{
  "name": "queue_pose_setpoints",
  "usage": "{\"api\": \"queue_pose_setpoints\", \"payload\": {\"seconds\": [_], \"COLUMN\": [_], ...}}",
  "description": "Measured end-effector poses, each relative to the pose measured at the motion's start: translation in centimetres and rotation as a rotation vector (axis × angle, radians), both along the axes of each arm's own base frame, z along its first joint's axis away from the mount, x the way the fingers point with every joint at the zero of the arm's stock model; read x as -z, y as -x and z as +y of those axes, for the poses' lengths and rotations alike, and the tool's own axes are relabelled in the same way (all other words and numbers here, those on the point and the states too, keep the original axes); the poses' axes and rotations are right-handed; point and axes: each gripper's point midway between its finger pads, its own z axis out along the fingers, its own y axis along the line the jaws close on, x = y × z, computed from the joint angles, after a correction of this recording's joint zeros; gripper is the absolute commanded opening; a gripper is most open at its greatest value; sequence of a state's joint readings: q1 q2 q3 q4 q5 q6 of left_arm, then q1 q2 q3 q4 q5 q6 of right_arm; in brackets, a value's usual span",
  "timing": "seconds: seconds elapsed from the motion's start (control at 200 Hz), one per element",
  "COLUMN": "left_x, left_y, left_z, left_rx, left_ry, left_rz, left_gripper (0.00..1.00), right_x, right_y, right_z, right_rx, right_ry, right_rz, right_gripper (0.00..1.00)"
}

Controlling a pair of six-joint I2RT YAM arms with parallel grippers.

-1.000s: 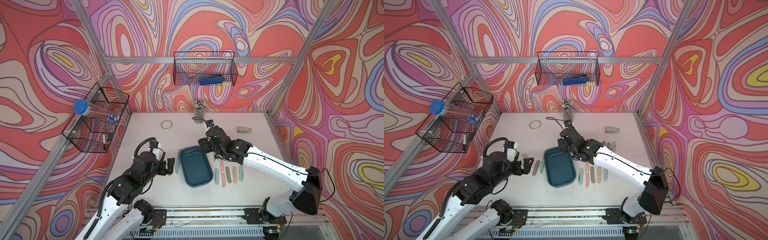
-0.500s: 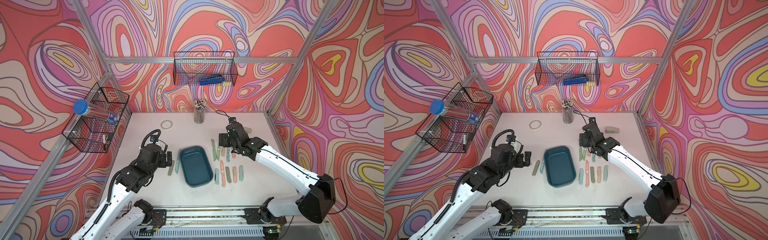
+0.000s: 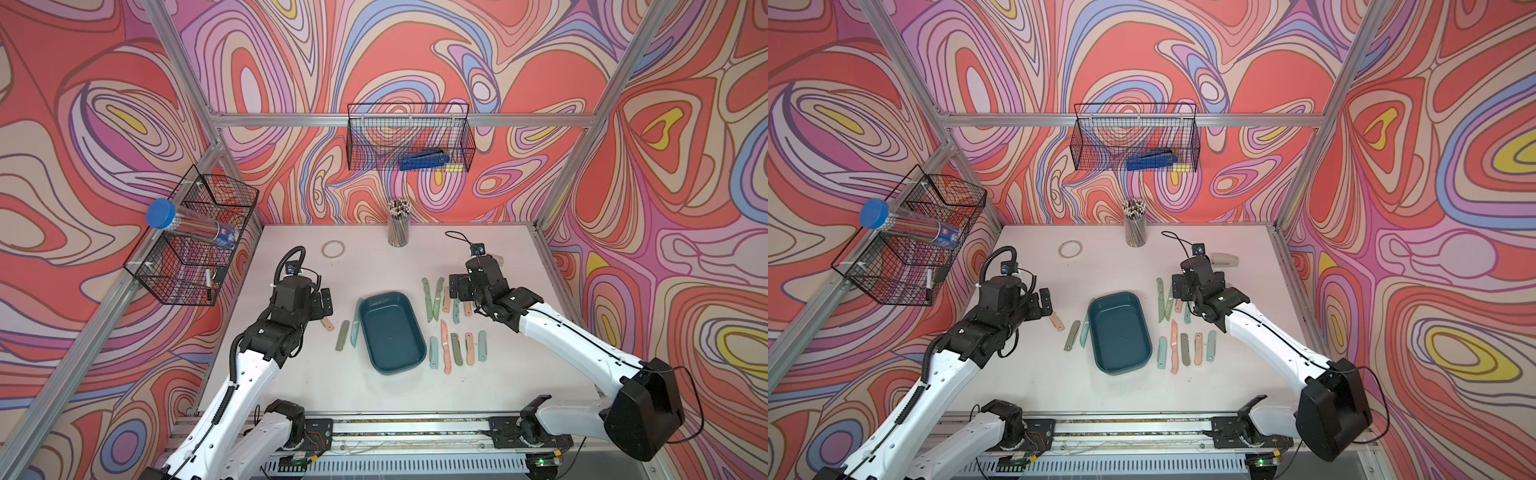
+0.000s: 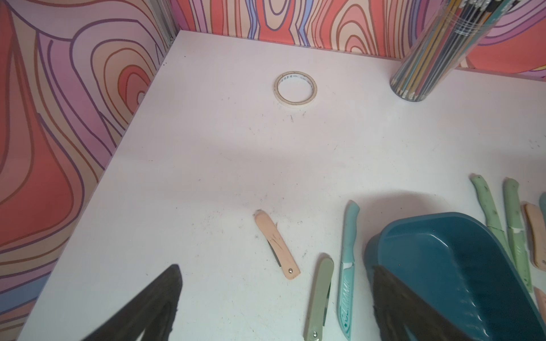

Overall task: Take the fruit knife out of the storage box
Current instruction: Reset both arms

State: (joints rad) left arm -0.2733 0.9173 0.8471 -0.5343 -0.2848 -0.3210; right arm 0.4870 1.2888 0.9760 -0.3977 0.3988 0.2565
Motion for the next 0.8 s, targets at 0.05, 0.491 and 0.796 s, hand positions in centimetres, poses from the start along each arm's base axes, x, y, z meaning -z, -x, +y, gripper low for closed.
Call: {"api": "queue_pose_setpoints", "payload": {"seconds": [0.05,0.491,0.796], "left_x": [0.5,3.1,5.9], "left_y": [-0.4,-3.6,-5.1], "left_z": [0.1,3.0,5.4], "left_rx": [-0.005,-0.131,-0.196], "left_ry": [-0.014,-0.062,-0.169], "left_rz": [0.014,0.055,-0.048], "left_gripper": [1.0,1.0,1.0], "right_x": [-0.2,2.4,5.0], "right_y": [-0.2,-1.1,-2.4], "right_z": [-0.7,-7.0,-8.1], "right_rx": [0.015,0.136,0.143], "right_ry": [0.002,0.032,0.014], "right_rz": [-0.009,0.014,0.052], "right_gripper": [0.98,0.98,0.98]}}
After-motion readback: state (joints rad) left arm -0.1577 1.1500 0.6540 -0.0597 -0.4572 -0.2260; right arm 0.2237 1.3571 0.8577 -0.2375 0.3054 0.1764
